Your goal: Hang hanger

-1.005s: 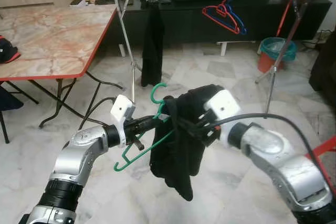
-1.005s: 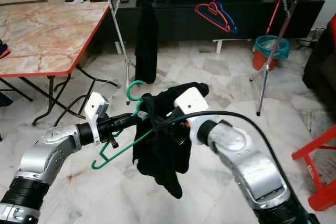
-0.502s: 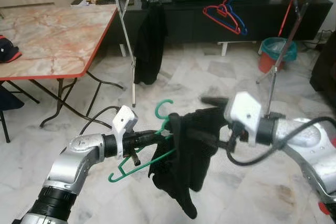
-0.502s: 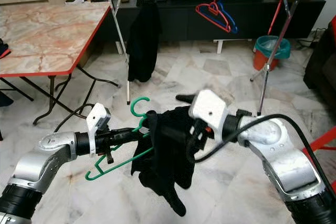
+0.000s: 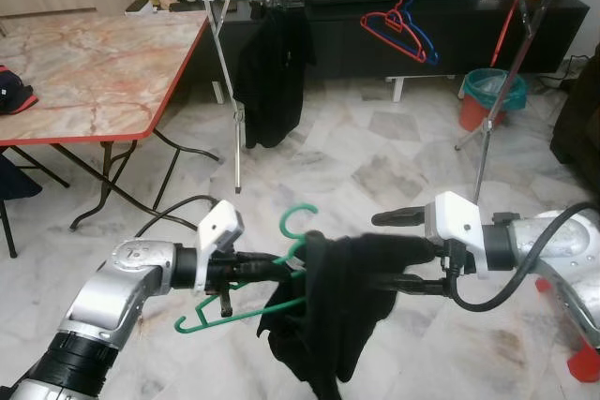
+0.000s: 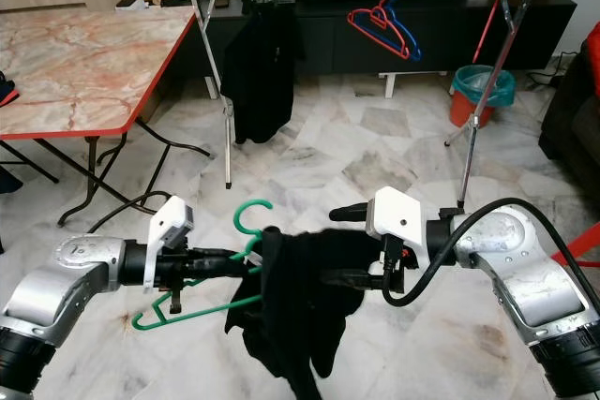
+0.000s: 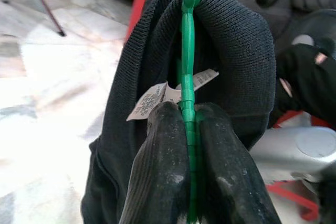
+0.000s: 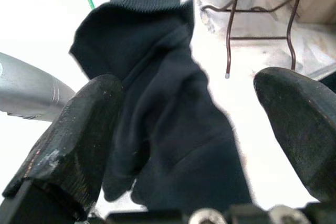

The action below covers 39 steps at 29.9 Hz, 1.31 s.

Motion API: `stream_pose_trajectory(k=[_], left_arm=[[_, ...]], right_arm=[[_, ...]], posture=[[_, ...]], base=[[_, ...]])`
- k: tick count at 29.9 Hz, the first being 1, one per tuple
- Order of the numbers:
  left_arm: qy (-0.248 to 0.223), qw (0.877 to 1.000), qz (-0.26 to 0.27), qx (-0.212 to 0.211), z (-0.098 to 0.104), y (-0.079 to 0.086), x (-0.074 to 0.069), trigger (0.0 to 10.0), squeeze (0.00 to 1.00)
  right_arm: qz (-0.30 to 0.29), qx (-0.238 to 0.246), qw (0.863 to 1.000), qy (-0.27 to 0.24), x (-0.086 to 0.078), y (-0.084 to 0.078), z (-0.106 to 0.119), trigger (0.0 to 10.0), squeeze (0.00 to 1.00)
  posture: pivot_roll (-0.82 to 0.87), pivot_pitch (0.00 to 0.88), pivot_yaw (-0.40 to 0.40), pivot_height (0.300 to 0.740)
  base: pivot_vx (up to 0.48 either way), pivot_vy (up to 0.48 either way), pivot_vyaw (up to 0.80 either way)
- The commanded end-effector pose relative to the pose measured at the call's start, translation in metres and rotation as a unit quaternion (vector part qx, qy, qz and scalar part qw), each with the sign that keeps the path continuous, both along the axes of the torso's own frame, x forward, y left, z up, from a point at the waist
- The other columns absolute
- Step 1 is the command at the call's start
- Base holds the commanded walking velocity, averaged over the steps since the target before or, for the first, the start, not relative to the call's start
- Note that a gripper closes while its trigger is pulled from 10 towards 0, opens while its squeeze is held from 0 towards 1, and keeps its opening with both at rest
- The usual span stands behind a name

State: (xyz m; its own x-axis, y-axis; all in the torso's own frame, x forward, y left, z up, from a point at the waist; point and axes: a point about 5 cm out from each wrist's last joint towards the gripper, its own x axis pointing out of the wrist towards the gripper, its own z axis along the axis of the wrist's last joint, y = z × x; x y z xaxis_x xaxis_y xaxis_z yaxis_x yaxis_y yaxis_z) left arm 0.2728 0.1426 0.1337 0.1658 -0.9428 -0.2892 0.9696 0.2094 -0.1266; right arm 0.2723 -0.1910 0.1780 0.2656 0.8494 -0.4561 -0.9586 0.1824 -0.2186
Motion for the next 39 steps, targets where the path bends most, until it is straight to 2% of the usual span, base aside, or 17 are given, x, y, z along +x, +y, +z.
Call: stream_pose_trajectory(k=[1, 3, 7, 8, 9, 11, 14, 16, 19, 27, 39], left_arm=[[-0.016, 1.000, -0.026, 0.006, 0.010, 0.001, 0.000, 10.0, 0.00], [-0.016, 1.000, -0.026, 0.006, 0.010, 0.001, 0.000, 10.0, 0.00], [-0.018, 0.999, -0.042, 0.018, 0.010, 0.001, 0.000, 10.0, 0.00], [-0.018, 0.998, -0.054, 0.021, 0.010, -0.001, -0.001, 10.0, 0.00], [-0.018, 0.998, -0.054, 0.021, 0.010, -0.001, -0.001, 10.0, 0.00], [-0.017, 0.997, -0.072, 0.023, 0.009, -0.005, -0.002, 10.0, 0.00], [-0.017, 0.997, -0.078, 0.024, 0.009, -0.006, -0.003, 10.0, 0.00], [-0.018, 0.996, -0.081, 0.024, 0.009, -0.008, -0.003, 10.0, 0.00], [-0.020, 0.996, -0.087, 0.023, 0.010, -0.009, -0.003, 10.0, 0.00], [-0.021, 0.995, -0.092, 0.028, 0.010, -0.008, -0.002, 10.0, 0.00], [-0.025, 0.994, -0.101, 0.025, 0.012, -0.013, -0.002, 10.0, 0.00]], right_arm=[[0.024, 0.008, 1.000, -0.003, 0.002, 0.004, 0.005, 10.0, 0.00], [0.024, 0.008, 1.000, -0.003, 0.002, 0.004, 0.005, 10.0, 0.00], [0.063, 0.034, 0.997, 0.006, 0.003, 0.008, 0.010, 10.0, 0.00], [0.090, 0.049, 0.995, 0.021, 0.002, 0.007, 0.012, 10.0, 0.00], [0.090, 0.049, 0.995, 0.021, 0.002, 0.007, 0.012, 10.0, 0.00], [0.133, 0.052, 0.989, 0.045, 0.000, 0.005, 0.011, 10.0, 0.00], [0.148, 0.051, 0.986, 0.055, -0.001, 0.004, 0.010, 10.0, 0.00], [0.157, 0.045, 0.984, 0.064, -0.001, 0.003, 0.008, 10.0, 0.00], [0.182, -0.003, 0.979, 0.087, -0.001, 0.000, -0.002, 10.0, 0.00], [0.189, -0.064, 0.976, 0.085, 0.002, -0.004, -0.018, 10.0, 0.00], [0.186, -0.032, 0.981, 0.047, 0.013, 0.014, -0.031, 10.0, 0.00]], posture=[[-0.07, 0.000, 0.057, 0.740], [-0.07, 0.000, 0.057, 0.740], [-0.06, 0.000, 0.039, 0.740], [-0.07, 0.000, 0.013, 0.740], [-0.07, 0.000, 0.013, 0.740], [-0.07, 0.000, -0.008, 0.740], [-0.07, 0.000, -0.012, 0.740], [-0.07, 0.000, -0.020, 0.740], [-0.07, 0.000, -0.021, 0.740], [-0.07, 0.000, -0.017, 0.740], [-0.07, 0.000, -0.007, 0.740]], base=[[0.000, 0.000, 0.00], [0.000, 0.000, 0.00], [0.000, 0.000, 0.00], [0.000, 0.000, 0.00], [0.000, 0.000, 0.00], [0.000, 0.000, 0.00], [0.000, 0.000, 0.00], [0.000, 0.000, 0.00], [0.000, 0.000, 0.00], [0.000, 0.000, 0.00], [0.000, 0.000, 0.00]])
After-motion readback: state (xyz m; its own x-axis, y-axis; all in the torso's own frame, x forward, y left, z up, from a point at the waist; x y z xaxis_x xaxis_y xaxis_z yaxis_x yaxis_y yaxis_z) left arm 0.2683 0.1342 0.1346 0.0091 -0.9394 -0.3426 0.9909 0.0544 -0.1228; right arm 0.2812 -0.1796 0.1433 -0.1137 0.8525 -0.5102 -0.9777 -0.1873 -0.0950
